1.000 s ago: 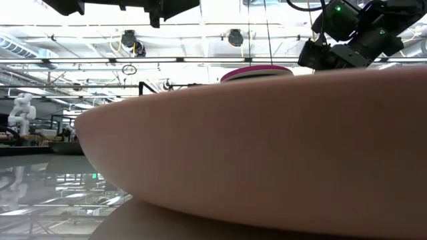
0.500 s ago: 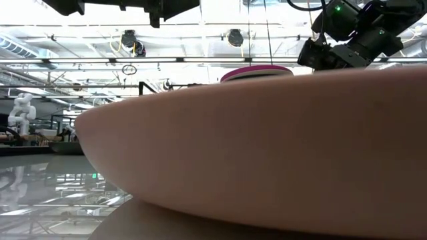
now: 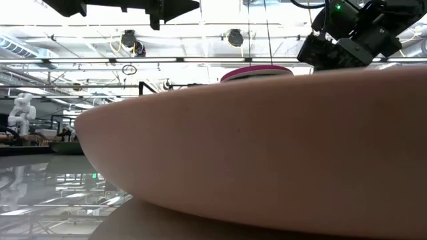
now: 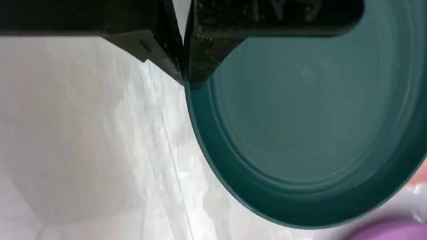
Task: Place and stack plates onto a shelf
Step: Put the dark green plate on the shelf
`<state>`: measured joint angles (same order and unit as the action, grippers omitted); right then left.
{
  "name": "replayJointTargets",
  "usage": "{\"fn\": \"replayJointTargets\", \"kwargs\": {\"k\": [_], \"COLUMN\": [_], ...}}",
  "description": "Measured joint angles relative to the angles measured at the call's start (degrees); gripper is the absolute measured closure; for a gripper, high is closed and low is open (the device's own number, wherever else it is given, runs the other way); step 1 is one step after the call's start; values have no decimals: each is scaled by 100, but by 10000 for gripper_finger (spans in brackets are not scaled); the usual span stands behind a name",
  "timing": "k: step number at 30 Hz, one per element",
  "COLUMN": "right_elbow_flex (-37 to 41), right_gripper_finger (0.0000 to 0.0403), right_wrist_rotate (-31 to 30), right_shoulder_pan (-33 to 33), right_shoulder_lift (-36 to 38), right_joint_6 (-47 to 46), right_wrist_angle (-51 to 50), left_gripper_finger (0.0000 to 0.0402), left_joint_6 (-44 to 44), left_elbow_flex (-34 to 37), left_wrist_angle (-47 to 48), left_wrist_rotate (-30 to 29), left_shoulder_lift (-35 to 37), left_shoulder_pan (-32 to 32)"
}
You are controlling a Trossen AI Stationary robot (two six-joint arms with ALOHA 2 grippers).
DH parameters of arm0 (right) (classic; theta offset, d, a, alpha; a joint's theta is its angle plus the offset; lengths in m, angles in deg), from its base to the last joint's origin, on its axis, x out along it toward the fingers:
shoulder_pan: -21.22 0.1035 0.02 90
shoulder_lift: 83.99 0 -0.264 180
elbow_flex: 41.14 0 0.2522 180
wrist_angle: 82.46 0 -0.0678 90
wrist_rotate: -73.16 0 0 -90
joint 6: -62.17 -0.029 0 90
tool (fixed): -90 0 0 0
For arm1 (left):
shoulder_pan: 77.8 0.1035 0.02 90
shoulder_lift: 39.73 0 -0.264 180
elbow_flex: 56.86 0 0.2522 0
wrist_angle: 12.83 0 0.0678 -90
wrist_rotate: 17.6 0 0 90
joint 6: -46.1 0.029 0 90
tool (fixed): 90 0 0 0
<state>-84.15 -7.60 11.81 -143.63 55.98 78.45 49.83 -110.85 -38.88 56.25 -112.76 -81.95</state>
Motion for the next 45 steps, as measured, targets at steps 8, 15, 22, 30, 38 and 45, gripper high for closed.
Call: {"fn": "replayJointTargets", "kwargs": {"k": [8, 15, 22, 30, 38, 45], "right_elbow_flex": [-4, -4, -4, -4, -137, -732], "right_gripper_finger": [403, 403, 403, 403, 403, 403], "right_wrist_rotate": [-41, -42, -51, -48, -24, -9], "right_shoulder_pan": [0, 0, 0, 0, 0, 0], "right_shoulder_lift": [7, 7, 7, 7, 3, 3], "right_joint_6": [-127, -127, -205, -362, -515, -516], "right_wrist_angle": [38, 43, 84, 344, 676, 613], "left_gripper_finger": [179, 179, 179, 179, 179, 179], "left_joint_6": [-241, 232, 160, -235, -305, -570], "left_elbow_flex": [0, 0, 0, 0, -43, -35], "left_wrist_angle": [-500, -1187, -1033, -40, 726, 1613], "left_wrist_rotate": [-4, -7, 41, 58, -344, -354], "left_shoulder_lift": [-2, -2, -2, -2, 580, 1112], "left_shoulder_pan": [0, 103, 266, 137, 354, 521]}}
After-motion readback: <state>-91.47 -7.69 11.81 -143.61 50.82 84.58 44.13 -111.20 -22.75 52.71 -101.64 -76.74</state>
